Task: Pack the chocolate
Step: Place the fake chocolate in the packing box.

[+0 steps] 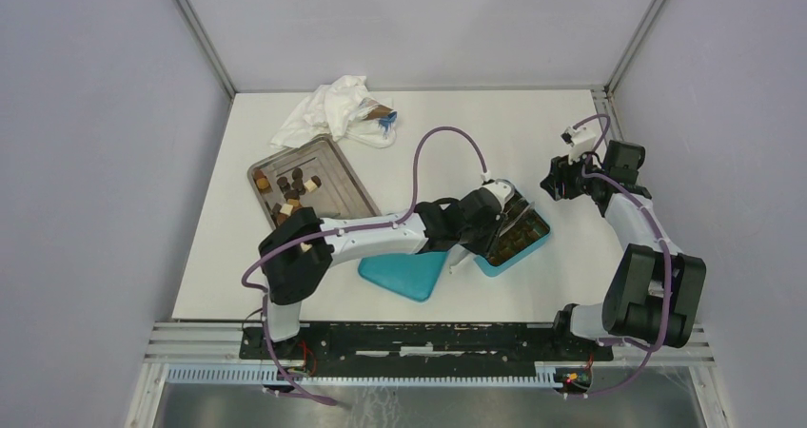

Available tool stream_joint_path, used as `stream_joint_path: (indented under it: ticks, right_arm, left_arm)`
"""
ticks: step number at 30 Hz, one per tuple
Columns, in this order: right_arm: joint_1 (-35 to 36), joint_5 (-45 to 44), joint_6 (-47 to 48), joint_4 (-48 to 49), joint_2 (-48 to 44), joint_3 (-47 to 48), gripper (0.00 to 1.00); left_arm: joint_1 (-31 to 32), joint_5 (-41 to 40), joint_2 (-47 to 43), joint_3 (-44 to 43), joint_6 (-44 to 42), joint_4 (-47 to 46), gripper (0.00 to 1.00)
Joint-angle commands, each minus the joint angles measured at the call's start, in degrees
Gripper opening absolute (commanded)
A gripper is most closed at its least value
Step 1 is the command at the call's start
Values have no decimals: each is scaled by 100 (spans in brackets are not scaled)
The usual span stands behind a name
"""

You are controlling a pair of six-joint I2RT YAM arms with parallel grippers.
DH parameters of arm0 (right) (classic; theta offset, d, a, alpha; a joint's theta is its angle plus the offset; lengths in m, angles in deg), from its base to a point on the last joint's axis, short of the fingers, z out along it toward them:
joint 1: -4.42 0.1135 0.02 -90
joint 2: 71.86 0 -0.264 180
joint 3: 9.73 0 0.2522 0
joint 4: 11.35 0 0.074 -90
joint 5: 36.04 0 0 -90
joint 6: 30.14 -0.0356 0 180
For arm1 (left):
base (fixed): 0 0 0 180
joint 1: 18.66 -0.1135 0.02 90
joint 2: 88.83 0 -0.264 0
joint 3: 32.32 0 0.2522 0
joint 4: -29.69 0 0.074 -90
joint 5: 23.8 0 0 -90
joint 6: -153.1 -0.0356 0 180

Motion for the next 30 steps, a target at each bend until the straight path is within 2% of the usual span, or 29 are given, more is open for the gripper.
stream_joint_path:
  ticks: [1,9,15,30]
  right_arm:
    - [-31,140,67,107,15,11,54]
    - [-44,165,92,90,24,11,55]
    - [-45,200,102,74,39,11,54]
    - [-48,253,135,49,52,20,54]
  left_arm:
    - [49,-147,16,-367,-79,33,16]
    - [92,-167,51,-471,-62,165,32]
    - [102,-228,50,-508,-53,230,39]
    - [119,-269,14,-589,-53,271,46]
